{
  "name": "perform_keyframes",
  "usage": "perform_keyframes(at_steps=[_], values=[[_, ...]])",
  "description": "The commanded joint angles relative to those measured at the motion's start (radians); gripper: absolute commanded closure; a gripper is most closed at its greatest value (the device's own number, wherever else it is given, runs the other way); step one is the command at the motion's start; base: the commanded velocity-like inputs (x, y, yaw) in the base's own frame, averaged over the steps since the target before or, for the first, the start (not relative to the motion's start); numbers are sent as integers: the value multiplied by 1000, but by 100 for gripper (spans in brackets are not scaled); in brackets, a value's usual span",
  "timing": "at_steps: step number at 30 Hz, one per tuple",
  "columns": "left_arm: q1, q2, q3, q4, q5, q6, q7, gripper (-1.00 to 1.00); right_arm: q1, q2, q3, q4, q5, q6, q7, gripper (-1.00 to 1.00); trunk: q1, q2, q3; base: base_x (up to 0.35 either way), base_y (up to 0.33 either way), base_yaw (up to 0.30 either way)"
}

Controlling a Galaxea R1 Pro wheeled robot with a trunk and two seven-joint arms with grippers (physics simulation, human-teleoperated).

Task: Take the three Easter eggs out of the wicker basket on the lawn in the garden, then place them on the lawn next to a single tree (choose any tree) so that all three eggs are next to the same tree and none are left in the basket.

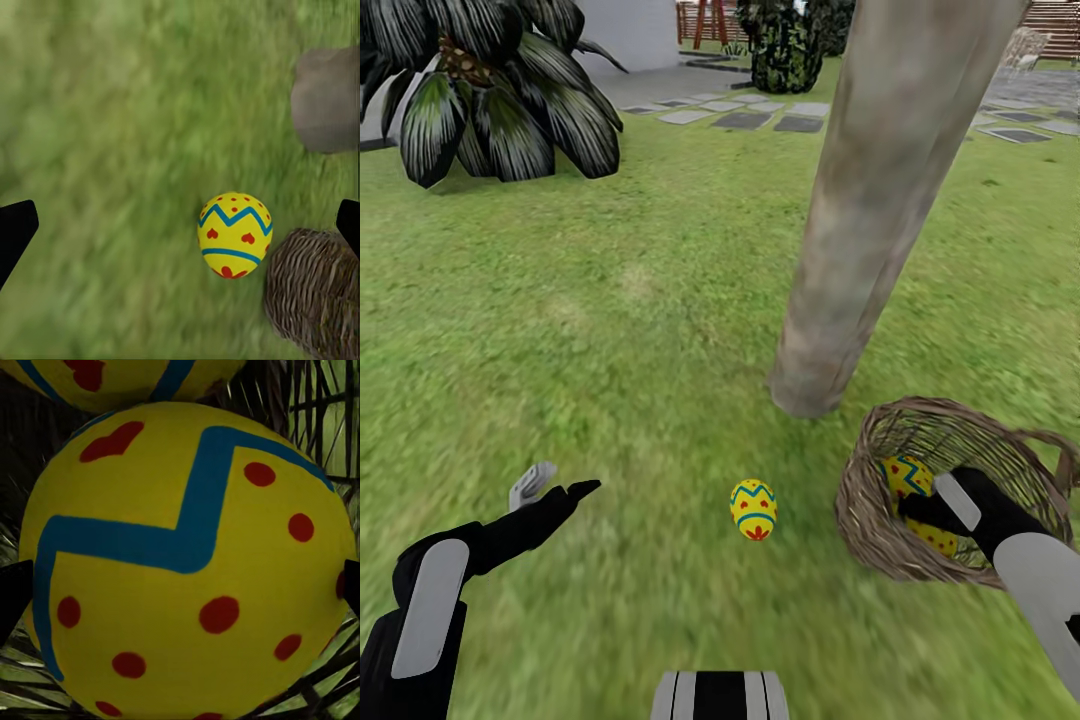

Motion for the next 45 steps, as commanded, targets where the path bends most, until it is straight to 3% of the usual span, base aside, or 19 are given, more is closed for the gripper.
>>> perform_keyframes(at_steps=[1, 36, 40, 45], values=[[-1, 0, 1, -1, 10, 4, 10, -100, 0, -1, 7, -2, -12, 2, -7, 100, -1, 0, 3, 0, 0, 0], [-2, 0, 2, -1, 9, 4, 10, -100, 0, -1, 8, -4, -9, 1, -7, 100, -16, 8, 139, 0, 0, 0], [-1, 0, 2, -1, 9, 4, 9, -100, 0, -1, 40, -5, -9, 0, -7, 100, -18, 9, 154, 0, 0, 0], [-1, 0, 2, -1, 9, 4, 9, -100, 0, -1, 44, -5, -9, -2, -7, 100, -20, 10, 173, 0, 0, 0]])
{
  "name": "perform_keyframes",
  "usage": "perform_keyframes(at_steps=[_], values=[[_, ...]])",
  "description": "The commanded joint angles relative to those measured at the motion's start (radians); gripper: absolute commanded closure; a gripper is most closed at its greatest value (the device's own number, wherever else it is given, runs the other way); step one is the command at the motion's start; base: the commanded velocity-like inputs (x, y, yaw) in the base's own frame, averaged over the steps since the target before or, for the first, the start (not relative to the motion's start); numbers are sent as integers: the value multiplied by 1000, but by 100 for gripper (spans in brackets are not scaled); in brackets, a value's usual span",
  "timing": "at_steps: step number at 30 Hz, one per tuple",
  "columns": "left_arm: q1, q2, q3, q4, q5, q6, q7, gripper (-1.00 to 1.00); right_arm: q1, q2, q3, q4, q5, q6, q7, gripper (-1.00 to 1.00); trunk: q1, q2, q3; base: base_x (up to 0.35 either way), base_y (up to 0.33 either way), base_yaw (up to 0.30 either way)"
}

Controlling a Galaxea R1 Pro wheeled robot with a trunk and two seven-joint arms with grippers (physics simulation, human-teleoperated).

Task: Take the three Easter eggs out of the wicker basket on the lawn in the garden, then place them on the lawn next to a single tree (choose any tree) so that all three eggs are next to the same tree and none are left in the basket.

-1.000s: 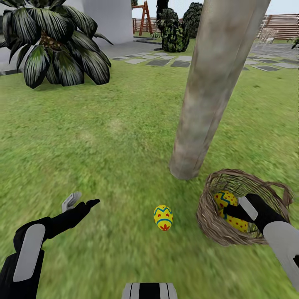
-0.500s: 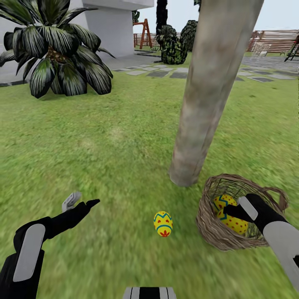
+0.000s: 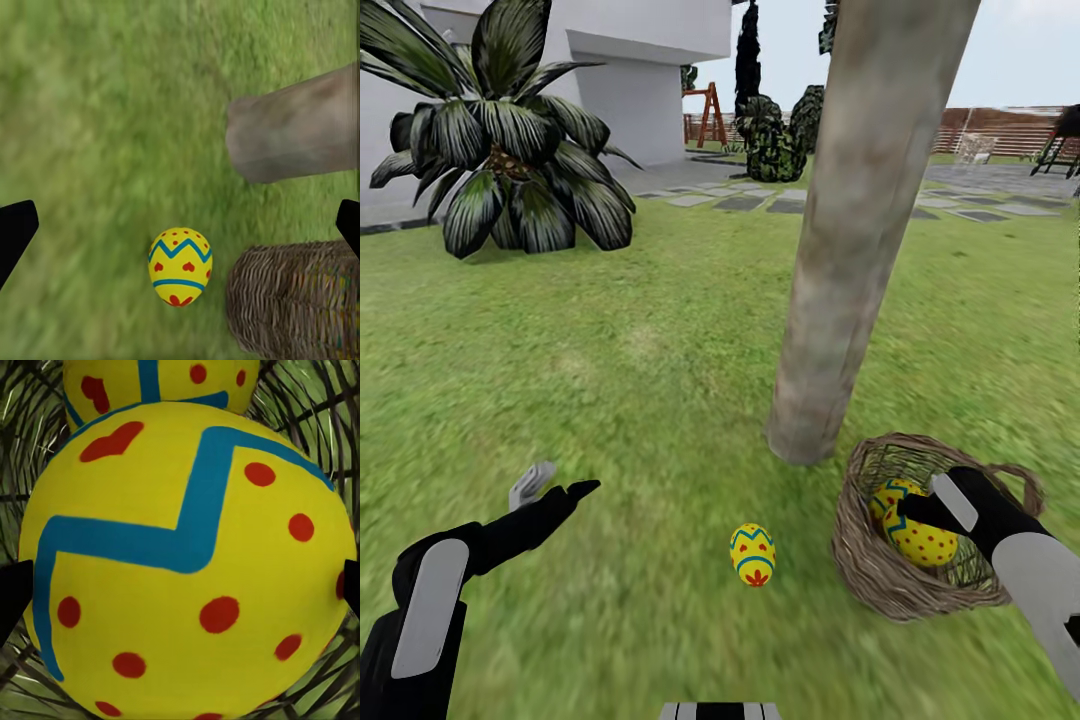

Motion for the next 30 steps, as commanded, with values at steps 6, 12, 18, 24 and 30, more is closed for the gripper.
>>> perform_keyframes(at_steps=[6, 12, 18, 24, 30], values=[[-1, 0, 1, -1, 10, 4, 10, -100, 0, -1, 16, -13, -10, -1, -7, 100, -3, 1, 22, 0, 0, 0], [-1, 0, 0, -1, 6, 4, 11, -100, 0, -3, 11, -68, -10, 5, -6, 100, -6, 3, 46, 0, 0, 0], [-1, 0, 0, -1, 4, 4, 11, -100, 11, -7, 8, -241, -10, 117, -10, 100, -8, 4, 69, 0, 0, 0], [0, -3, -1, 5, 5, -5, 14, -100, 21, -32, 1, -539, -11, 259, -74, 100, -11, 5, 92, 0, 0, 0], [0, -3, -2, 9, 7, -7, 15, -100, 36, -48, -153, -701, -19, 230, -125, 100, -14, 7, 115, 0, 0, 0]])
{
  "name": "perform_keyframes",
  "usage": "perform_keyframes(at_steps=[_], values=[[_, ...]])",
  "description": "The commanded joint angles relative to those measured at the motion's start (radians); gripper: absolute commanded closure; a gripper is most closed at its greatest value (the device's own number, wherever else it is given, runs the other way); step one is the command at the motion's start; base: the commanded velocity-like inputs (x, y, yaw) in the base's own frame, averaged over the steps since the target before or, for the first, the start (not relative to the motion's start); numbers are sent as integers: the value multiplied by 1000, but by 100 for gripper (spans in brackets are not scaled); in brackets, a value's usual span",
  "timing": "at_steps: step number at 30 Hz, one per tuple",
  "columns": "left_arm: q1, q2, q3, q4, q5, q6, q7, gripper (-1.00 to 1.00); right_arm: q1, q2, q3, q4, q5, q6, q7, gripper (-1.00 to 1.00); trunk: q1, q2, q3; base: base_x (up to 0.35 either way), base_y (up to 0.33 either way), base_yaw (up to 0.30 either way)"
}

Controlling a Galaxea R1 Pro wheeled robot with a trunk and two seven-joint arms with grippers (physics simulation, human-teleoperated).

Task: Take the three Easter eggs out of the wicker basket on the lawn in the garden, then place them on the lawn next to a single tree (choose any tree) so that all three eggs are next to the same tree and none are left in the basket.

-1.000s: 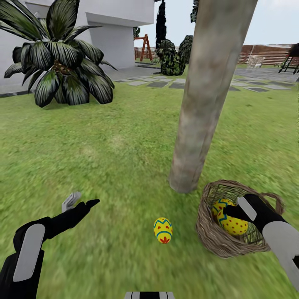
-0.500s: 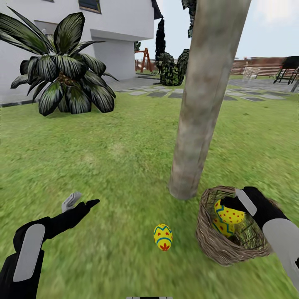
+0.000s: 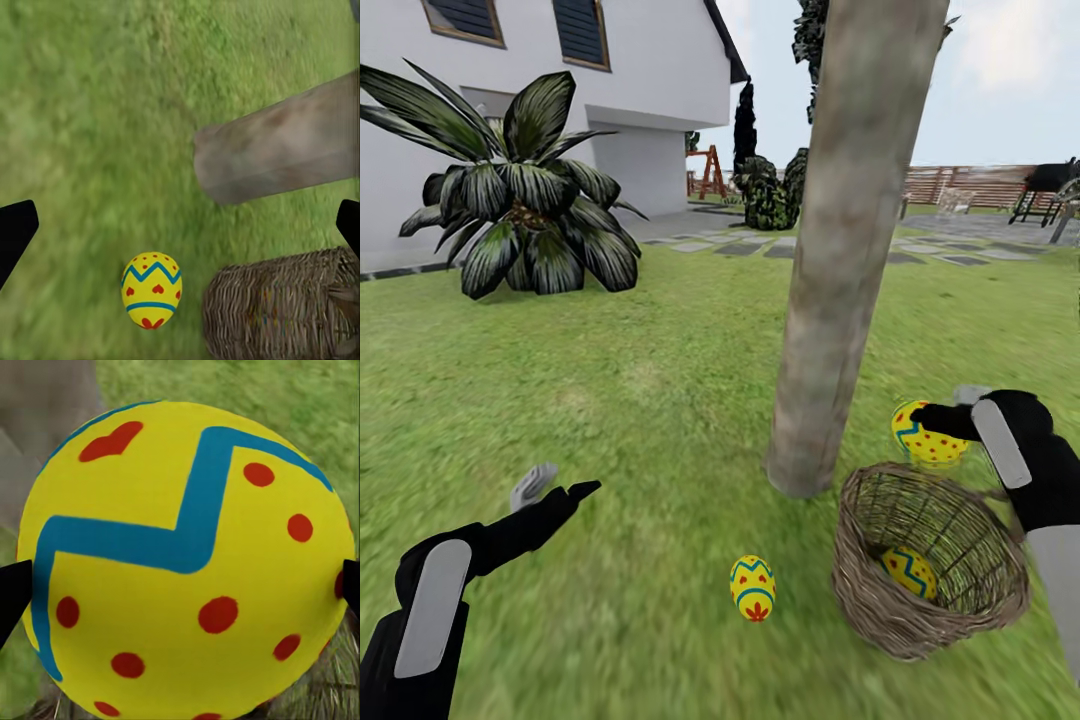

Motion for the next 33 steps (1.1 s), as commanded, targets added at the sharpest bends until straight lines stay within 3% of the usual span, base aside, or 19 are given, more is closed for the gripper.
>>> perform_keyframes(at_steps=[1, 3, 4, 5, 8, 10, 12, 13, 14, 16, 18, 20, 22, 23, 25, 27, 29, 33], values=[[-1, 0, 1, 0, 10, 5, 9, -100, 16, 5, -2, -69, -13, -2, -7, 100, -1, 0, 3, 0, 0, 0], [-1, 0, 1, 0, 10, 6, 9, -100, 90, 57, 3, -290, -15, -6, -4, 100, -1, 0, 3, 0, 0, 0], [-1, 1, 1, 0, 10, 6, 8, -100, 110, 85, 14, -339, -14, -7, -3, 100, -1, 0, 3, 0, 0, 0], [-1, 1, 1, 1, 9, 8, 8, -100, 129, 131, 48, -380, -14, -7, -2, 100, -1, 0, 3, 0, 0, 0], [-1, 2, 2, 3, 5, 7, 8, -100, 154, 256, 230, -406, -12, -32, -5, 100, -1, 0, 3, 0, 0, 0], [-1, 3, 3, 3, 4, 4, 8, -100, 168, 308, 314, -403, -11, -76, -6, 100, -1, 0, 3, 0, 3, 0], [-1, 4, 5, 3, 4, 4, 7, -100, 175, 328, 389, -347, -10, -123, -2, 100, -1, 0, 3, 0, 129, 0], [-2, 4, 7, 2, 4, 4, 6, -100, 177, 332, 431, -292, -9, -189, -2, 100, -1, 0, 3, 0, 249, 0], [-2, 6, 10, 1, 4, 4, 5, -100, 180, 334, 513, -201, -11, -329, -1, 100, -1, 0, 3, 0, 298, 0], [-2, 8, 48, 0, 6, 6, 3, -100, 183, 336, 644, -78, -12, -525, -4, 100, -1, 0, 3, 0, 318, 0], [-2, 9, 91, -3, 9, 11, 0, -100, 186, 344, 728, -15, -15, -620, -3, 100, -1, 0, 3, 0, 329, 0], [-2, 17, 108, -4, 14, 13, -1, -100, 216, 386, 758, 69, -19, -678, -1, 100, -1, 0, 3, 0, 334, 0], [-2, 19, 112, -5, 16, 14, -3, -100, 222, 427, 761, 198, -13, -718, 0, 100, -1, 0, 3, 0, 335, 0], [-2, 20, 118, -5, 16, 15, -11, -100, 223, 436, 761, 243, -11, -759, 0, 100, -1, 0, 3, 0, 335, 0], [-2, 20, 141, -6, 15, 15, -70, -100, 224, 445, 765, 374, -10, -920, 1, 100, -1, 0, 3, 33, 334, 0], [-2, 20, 148, -6, 15, 15, -84, -100, 224, 468, 764, 491, -9, -984, 2, 100, -1, 0, 3, 129, 286, 0], [-2, 20, 149, -6, 15, 15, -87, -100, 223, 501, 761, 586, -7, -998, 11, 100, -1, 0, 3, 203, 127, 0], [-2, 20, 149, -6, 15, 15, -88, -100, 222, 518, 758, 686, -9, -1002, 80, 100, -1, 0, 3, 293, 19, 0]])
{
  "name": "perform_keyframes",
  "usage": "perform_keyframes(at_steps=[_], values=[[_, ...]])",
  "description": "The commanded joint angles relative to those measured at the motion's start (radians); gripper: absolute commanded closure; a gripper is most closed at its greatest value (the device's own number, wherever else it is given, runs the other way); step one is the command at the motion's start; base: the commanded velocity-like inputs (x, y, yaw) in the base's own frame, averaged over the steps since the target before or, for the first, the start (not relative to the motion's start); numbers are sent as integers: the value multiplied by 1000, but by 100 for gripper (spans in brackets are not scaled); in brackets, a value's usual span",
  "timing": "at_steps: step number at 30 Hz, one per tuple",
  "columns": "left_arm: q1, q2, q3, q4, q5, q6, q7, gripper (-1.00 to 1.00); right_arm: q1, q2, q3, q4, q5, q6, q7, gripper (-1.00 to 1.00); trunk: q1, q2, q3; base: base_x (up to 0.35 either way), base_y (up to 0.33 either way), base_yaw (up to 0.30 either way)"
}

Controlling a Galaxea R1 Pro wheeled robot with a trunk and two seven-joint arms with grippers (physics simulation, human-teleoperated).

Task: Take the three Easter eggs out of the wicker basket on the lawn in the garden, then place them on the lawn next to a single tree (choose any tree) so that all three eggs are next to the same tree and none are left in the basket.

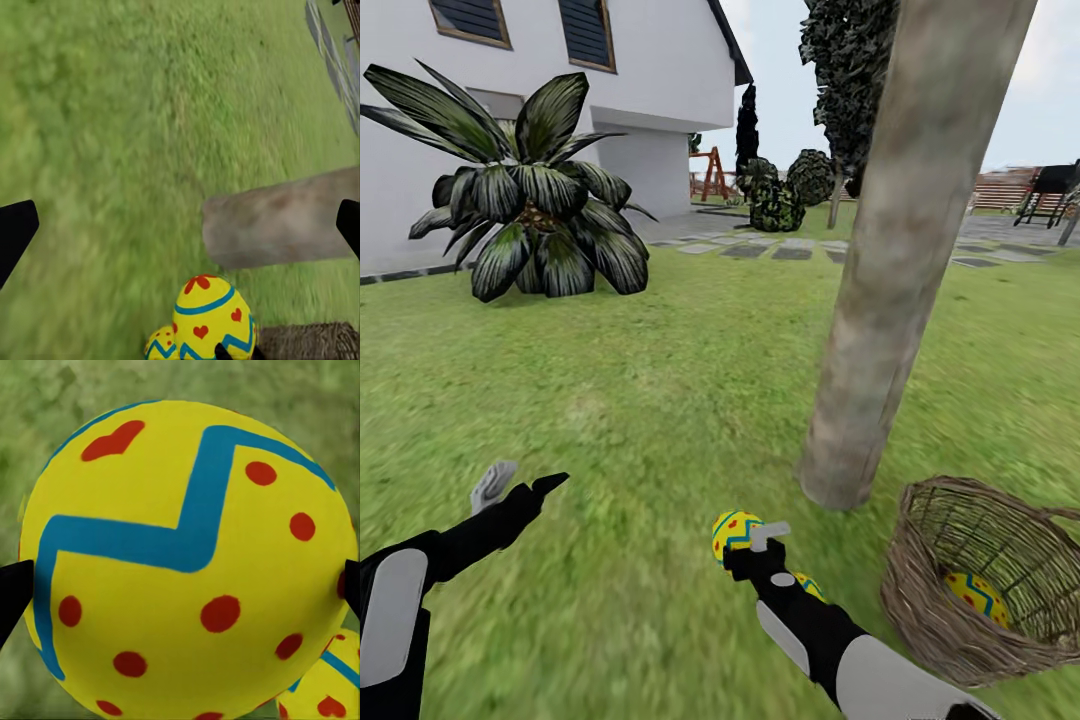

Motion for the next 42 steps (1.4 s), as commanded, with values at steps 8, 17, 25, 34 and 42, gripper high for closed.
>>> perform_keyframes(at_steps=[8, 17, 25, 34, 42], values=[[-1, 6, -6, -6, 10, 6, -30, -100, -3, 5, 7, 46, -10, 1, 13, 100, 1, -1, -5, 99, 6, 0], [-1, 6, -9, -6, 10, 6, -33, -100, -3, 8, 7, 65, -7, 0, 13, 100, 5, -3, -40, 0, 0, 0], [-1, 4, -54, -4, 11, 8, -32, -100, -3, 8, 7, 66, -7, 0, 11, 100, 8, -5, -71, 0, 0, 0], [-1, 5, -63, -3, 11, 8, -32, -100, -3, 8, 8, 66, -5, 0, 12, 100, 13, -7, -105, 0, 0, 0], [-1, 5, -63, -3, 11, 8, -32, -100, -3, 8, 10, 66, -4, 0, 13, 100, 16, -9, -136, 0, 0, 0]])
